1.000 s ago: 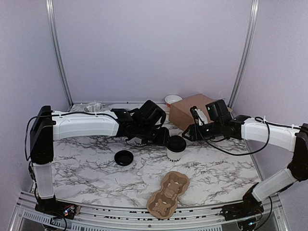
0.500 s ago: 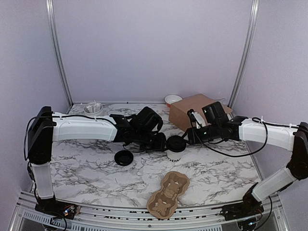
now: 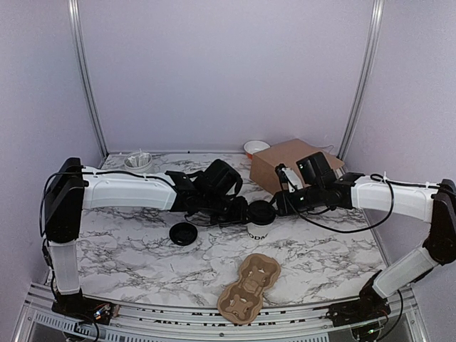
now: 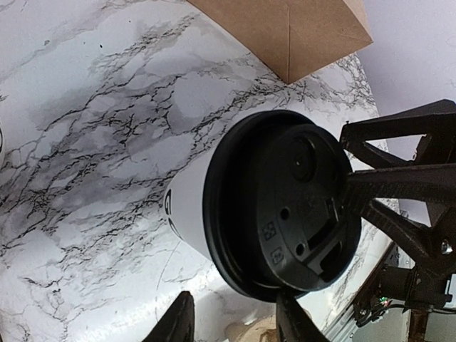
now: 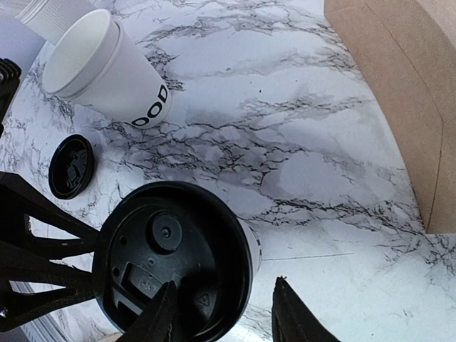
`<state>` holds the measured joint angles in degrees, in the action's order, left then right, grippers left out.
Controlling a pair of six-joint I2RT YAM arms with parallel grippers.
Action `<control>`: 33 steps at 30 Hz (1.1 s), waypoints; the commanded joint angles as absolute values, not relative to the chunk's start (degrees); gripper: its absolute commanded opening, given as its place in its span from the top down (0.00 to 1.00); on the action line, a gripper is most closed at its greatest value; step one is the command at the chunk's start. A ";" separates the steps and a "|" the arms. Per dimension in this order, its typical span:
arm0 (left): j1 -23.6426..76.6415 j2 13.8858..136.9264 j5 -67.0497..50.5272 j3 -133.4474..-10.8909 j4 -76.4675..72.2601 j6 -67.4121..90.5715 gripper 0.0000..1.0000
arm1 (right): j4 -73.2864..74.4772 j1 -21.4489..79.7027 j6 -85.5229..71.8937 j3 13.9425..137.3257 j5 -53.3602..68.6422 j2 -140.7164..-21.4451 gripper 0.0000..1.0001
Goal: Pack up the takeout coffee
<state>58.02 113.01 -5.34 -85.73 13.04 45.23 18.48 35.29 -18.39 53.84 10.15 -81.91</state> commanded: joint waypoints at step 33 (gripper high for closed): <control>54.90 117.21 -11.00 -82.20 4.05 57.58 0.60 | 15.23 37.12 -24.79 48.87 8.61 -80.65 0.62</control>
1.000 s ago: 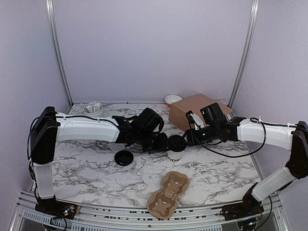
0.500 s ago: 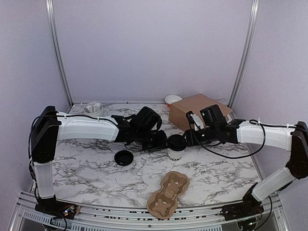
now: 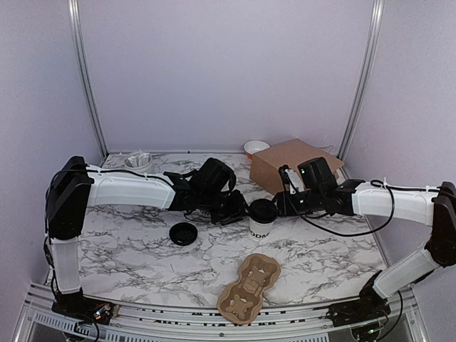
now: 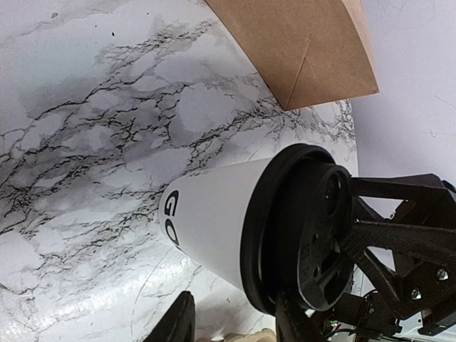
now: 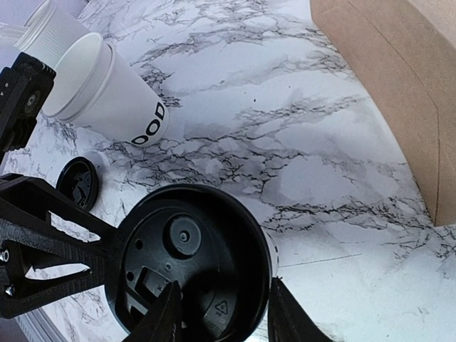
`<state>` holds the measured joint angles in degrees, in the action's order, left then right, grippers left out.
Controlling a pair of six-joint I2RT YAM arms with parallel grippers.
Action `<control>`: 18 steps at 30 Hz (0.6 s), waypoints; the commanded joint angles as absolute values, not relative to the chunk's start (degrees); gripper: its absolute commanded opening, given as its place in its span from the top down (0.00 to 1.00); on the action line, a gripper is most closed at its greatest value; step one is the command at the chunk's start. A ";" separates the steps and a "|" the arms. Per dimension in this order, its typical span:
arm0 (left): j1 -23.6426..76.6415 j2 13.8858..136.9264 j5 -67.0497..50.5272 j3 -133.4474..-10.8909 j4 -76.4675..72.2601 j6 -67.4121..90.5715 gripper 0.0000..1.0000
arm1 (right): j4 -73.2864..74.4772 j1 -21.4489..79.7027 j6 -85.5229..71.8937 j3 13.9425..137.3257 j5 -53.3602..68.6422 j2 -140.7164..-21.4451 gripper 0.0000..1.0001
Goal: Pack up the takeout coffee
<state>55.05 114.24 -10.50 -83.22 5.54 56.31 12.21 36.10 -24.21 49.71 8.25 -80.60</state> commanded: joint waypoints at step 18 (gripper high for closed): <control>56.89 121.71 -4.73 -74.72 7.20 54.13 0.61 | 14.06 37.18 -25.41 47.55 8.62 -82.22 0.62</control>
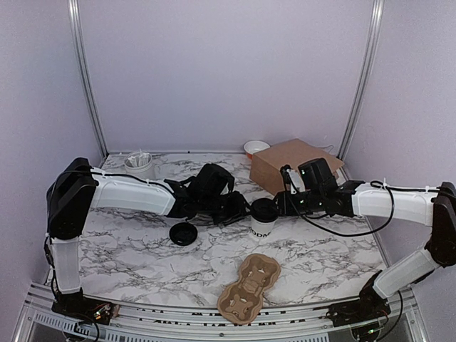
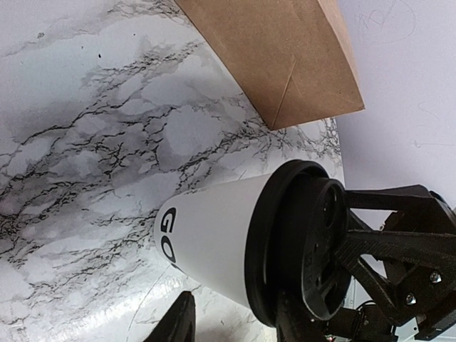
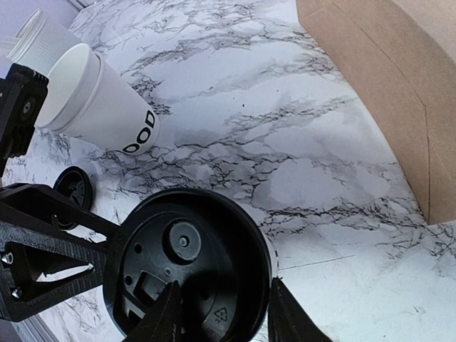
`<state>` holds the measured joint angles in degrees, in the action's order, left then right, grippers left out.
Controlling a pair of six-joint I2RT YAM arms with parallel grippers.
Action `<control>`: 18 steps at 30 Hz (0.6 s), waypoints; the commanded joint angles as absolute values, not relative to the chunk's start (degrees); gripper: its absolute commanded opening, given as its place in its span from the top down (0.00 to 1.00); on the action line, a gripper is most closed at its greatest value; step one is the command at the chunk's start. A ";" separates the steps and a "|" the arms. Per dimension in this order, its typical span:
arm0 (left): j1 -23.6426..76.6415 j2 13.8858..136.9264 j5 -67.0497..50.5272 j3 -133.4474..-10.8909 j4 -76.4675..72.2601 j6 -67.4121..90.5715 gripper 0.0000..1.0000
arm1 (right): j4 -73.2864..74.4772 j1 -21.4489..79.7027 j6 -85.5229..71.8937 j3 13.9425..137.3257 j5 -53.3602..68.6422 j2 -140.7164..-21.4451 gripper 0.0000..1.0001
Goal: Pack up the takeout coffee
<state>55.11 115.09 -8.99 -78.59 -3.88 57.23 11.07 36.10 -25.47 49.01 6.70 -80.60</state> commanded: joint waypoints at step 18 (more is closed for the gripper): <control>59.24 126.09 -1.58 -73.87 11.50 51.60 0.68 | 11.98 38.64 -27.32 47.00 8.61 -82.35 0.62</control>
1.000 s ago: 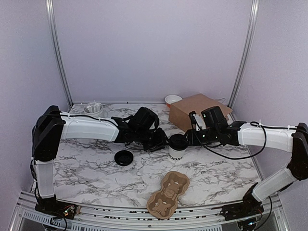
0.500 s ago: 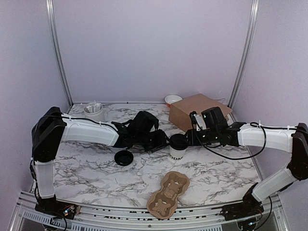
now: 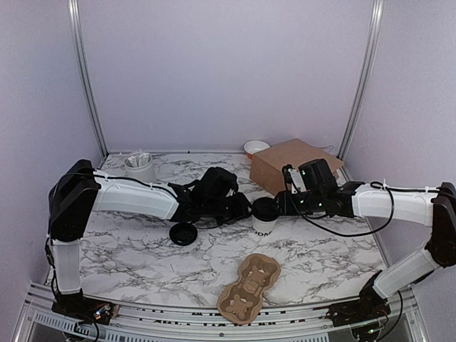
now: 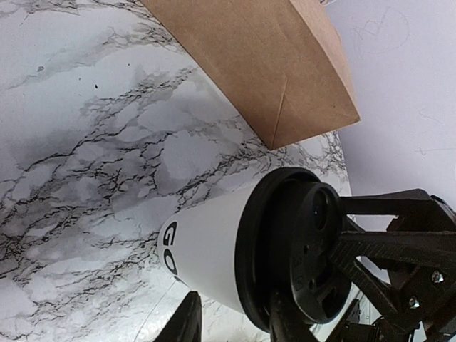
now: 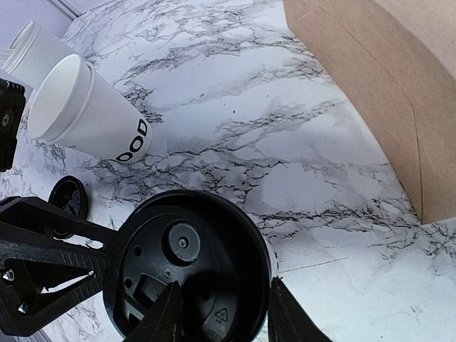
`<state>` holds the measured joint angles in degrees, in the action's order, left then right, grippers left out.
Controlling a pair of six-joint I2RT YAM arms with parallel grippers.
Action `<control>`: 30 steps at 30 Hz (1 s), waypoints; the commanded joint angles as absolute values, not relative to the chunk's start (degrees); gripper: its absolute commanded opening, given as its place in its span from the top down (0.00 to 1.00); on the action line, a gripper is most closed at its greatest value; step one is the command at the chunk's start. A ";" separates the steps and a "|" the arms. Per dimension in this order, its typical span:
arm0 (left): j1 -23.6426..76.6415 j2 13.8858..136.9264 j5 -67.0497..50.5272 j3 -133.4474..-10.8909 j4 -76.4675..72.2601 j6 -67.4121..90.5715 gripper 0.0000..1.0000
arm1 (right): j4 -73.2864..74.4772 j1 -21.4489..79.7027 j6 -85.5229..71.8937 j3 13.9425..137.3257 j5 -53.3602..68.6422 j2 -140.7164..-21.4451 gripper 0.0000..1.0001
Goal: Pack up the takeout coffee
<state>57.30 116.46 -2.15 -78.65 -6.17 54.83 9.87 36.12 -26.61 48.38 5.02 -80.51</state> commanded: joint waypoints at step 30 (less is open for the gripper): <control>57.65 118.96 -0.40 -88.69 19.17 42.90 0.70 | 7.21 38.94 -35.76 46.82 12.45 -79.89 0.61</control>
<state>57.36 116.03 1.54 -87.74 10.37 45.74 8.93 37.08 -33.06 48.18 7.88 -79.96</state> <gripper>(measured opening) 0.298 0.395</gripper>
